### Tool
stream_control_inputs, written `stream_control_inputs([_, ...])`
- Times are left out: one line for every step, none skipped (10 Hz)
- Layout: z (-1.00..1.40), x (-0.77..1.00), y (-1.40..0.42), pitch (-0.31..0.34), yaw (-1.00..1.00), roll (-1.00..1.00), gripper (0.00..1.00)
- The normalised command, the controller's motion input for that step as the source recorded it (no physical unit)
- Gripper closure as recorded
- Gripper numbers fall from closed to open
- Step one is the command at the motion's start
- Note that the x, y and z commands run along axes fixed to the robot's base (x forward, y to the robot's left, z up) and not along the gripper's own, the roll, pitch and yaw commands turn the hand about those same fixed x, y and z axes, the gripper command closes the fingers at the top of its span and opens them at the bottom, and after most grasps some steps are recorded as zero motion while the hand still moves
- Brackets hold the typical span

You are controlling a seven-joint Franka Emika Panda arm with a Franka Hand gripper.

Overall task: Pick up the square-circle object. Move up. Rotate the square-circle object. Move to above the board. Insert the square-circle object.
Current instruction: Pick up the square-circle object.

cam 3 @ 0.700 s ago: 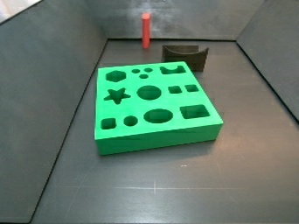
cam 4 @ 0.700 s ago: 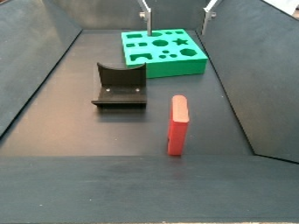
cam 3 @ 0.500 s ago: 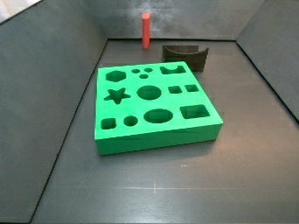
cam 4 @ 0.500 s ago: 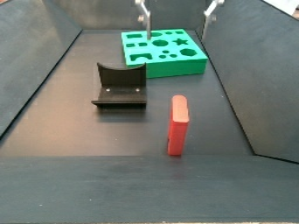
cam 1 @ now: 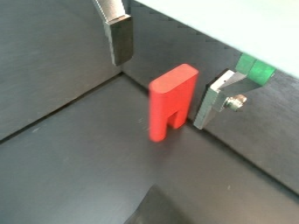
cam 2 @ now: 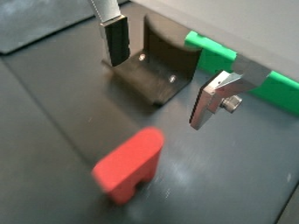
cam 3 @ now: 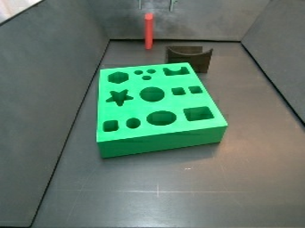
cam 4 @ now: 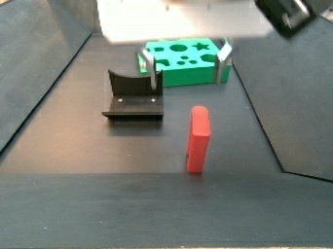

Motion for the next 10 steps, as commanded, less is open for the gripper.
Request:
stream_control_inputs([-0.29,-0.26,0.65,0.000,-0.19,-0.07,0.00])
stream_control_inputs([-0.26,-0.19,0.49,0.007,-0.18,-0.10,0.00])
stream_control_inputs([-0.38,0.13,0.41,0.011,-0.19,-0.13,0.00])
stream_control_inputs([-0.38,0.20,0.34,0.004,-0.23,-0.16,0.00])
stream_control_inputs([-0.46,0.03,0.14,0.000,-0.19,-0.15,0.00])
stream_control_inputs([-0.59,0.00,0.07,0.000,-0.09,-0.23,0.00])
stream_control_inputs([-0.54,-0.15,0.07,0.054,-0.01,-0.27,0.00])
stream_control_inputs([-0.34,-0.18,0.02,0.053,0.03,-0.26,0.00])
stream_control_inputs([-0.09,-0.08,0.00,0.000,0.07,-0.08,0.00])
stream_control_inputs([-0.02,-0.10,0.00,-0.019,0.00,-0.01,0.00])
